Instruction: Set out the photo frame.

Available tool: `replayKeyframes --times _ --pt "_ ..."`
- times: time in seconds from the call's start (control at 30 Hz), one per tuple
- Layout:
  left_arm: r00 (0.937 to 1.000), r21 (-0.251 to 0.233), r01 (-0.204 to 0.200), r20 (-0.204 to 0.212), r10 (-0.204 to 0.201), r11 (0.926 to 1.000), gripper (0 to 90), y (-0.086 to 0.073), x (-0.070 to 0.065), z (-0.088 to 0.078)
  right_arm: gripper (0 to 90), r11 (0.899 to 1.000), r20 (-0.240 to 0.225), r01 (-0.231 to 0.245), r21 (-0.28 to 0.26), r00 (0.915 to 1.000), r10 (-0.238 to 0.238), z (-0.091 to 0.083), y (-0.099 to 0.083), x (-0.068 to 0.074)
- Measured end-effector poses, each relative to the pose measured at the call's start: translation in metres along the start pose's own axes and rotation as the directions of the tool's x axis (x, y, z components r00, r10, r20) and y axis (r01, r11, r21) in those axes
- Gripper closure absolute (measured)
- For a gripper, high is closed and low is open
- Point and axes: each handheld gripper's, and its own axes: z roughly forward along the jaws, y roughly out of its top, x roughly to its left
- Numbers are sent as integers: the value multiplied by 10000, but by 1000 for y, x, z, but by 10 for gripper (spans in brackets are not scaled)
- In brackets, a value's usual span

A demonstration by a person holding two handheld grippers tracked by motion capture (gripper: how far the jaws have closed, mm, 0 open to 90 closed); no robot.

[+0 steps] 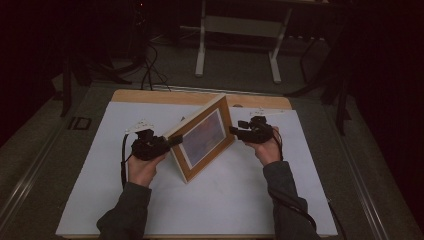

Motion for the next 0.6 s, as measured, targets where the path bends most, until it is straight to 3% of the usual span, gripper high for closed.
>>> replayKeyframes --times 0.2,0.37,0.6 --pt "9999 14 47 117 -47 10000 756 0 1 0 404 9999 81 -109 -38 9999 109 8 7 -6" --pt "9995 -6 66 301 -66 10000 756 0 4 1 355 9998 16 174 24 9998 -174 14 11 -7" --pt "9979 47 -158 629 154 9999 760 1 2 3 351 9999 -56 90 71 9999 -90 21 15 -11"
